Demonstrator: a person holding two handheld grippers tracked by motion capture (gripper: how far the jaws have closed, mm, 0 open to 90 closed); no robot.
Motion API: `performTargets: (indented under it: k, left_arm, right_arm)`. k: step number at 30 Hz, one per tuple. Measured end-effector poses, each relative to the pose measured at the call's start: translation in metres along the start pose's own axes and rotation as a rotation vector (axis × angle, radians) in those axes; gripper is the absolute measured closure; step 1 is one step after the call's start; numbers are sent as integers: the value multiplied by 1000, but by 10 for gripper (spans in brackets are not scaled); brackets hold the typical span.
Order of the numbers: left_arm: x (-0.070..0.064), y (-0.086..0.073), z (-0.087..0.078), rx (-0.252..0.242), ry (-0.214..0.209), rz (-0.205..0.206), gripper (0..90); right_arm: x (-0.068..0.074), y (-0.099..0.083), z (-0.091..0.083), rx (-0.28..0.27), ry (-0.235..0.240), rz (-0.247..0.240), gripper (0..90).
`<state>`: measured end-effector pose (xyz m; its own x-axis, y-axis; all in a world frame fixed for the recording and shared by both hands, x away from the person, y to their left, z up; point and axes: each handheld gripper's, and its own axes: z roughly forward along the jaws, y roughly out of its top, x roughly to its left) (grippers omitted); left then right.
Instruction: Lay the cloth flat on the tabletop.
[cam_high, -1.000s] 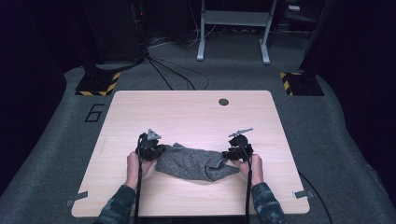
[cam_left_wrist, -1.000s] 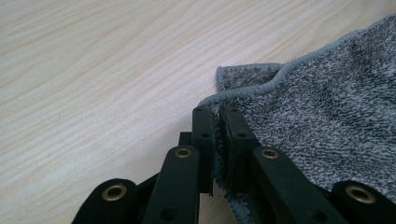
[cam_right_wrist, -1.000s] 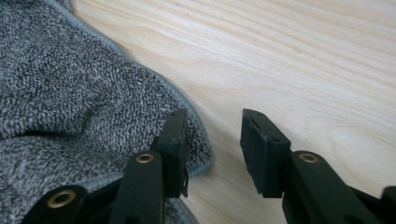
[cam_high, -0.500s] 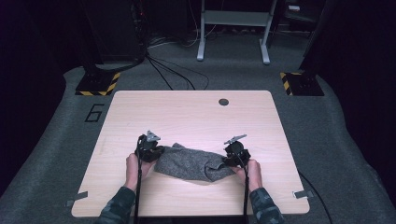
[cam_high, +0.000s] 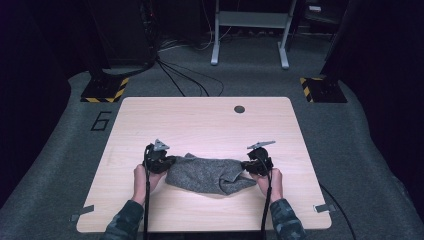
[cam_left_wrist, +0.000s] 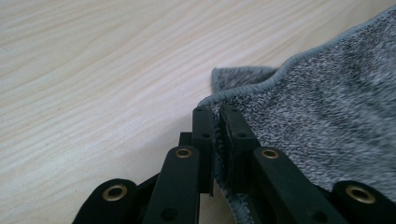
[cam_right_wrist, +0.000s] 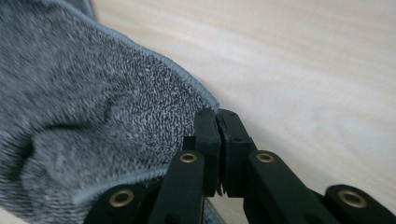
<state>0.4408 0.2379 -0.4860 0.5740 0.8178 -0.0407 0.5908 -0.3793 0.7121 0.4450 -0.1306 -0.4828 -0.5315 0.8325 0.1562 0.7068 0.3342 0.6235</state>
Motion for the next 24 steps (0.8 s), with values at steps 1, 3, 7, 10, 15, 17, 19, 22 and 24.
performTargets:
  k: [1,3,7,10,15,17,19,22,24]
  left_arm:
    - [0,3,-5,-25,-12,-25,846]
    - [-1,8,-10,-36,-7,-11,846]
    - [-4,15,-19,-47,-12,1,847]
    - [-5,15,-20,-48,-14,-1,848]
    - [-7,9,-22,-17,-36,-11,851]
    - [-8,8,-20,-17,-36,-15,852]
    - [-7,8,-20,-5,-38,-12,853]
    - [-3,10,-9,18,-29,-19,854]
    - [0,12,-5,27,-26,-19,857]
  right_arm:
    - [1,3,-5,-17,-1,12,879]
    - [0,10,-17,-56,-3,-2,879]
    - [2,20,-36,-101,-11,-16,879]
    - [3,22,-41,-108,-7,-32,879]
    - [8,10,-48,-84,15,-27,879]
    - [8,5,-47,-77,17,-29,879]
    - [6,2,-45,-66,22,-21,879]
    - [2,5,-39,-56,20,-7,879]
    - [-1,8,-36,-53,18,-10,879]
